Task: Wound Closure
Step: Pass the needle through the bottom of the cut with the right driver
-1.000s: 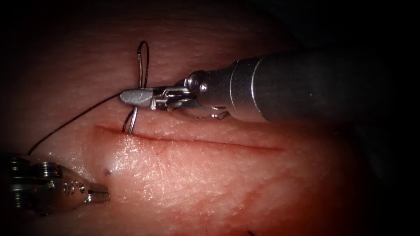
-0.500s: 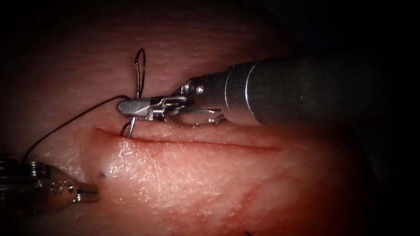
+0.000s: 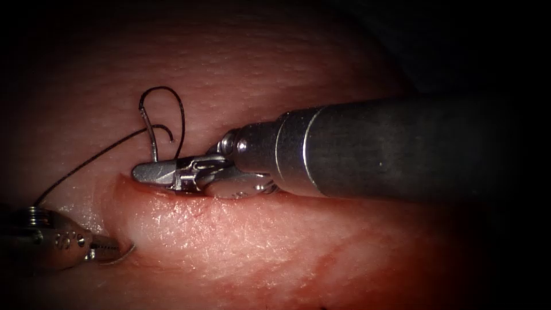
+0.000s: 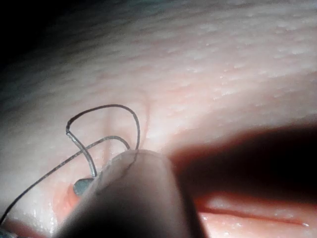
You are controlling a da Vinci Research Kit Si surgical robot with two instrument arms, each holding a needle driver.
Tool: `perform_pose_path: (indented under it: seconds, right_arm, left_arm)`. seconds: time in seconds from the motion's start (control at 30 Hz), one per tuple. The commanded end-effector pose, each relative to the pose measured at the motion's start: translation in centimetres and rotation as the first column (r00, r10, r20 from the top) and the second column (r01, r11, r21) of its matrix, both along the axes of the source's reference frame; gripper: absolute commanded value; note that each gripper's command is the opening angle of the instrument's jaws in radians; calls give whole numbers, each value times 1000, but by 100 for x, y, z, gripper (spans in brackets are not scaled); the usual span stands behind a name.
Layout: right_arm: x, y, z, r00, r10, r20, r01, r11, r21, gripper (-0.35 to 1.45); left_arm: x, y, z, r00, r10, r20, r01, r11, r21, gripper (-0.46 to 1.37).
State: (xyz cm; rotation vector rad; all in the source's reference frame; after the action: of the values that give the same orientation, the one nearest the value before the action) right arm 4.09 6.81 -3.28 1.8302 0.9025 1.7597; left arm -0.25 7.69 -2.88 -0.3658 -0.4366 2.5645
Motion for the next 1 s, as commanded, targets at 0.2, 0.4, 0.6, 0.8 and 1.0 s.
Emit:
perform_pose_path:
  seconds: [0.2,0.4,0.6,0.8,1.0]
  right_arm:
    - [4,-12,-8,1000,-21,0,21,1000,10,-35]
    - [-2,17,-1,991,120,62,-115,991,-68,-35]
    - [-19,47,18,972,210,108,-158,919,-361,10]
    - [-23,58,25,959,249,131,-149,844,-515,52]
    - [-20,65,22,950,280,139,-121,739,-663,69]
  left_arm:
    - [0,0,0,1000,3,6,-3,1000,8,-35]
    - [0,0,0,1000,3,6,-3,1000,8,-35]
    - [-1,-1,0,1000,2,5,-2,1000,7,-35]
    - [-1,-1,1,1000,6,6,-6,1000,5,-35]
    - [-1,-2,0,1000,6,6,-6,1000,5,-35]
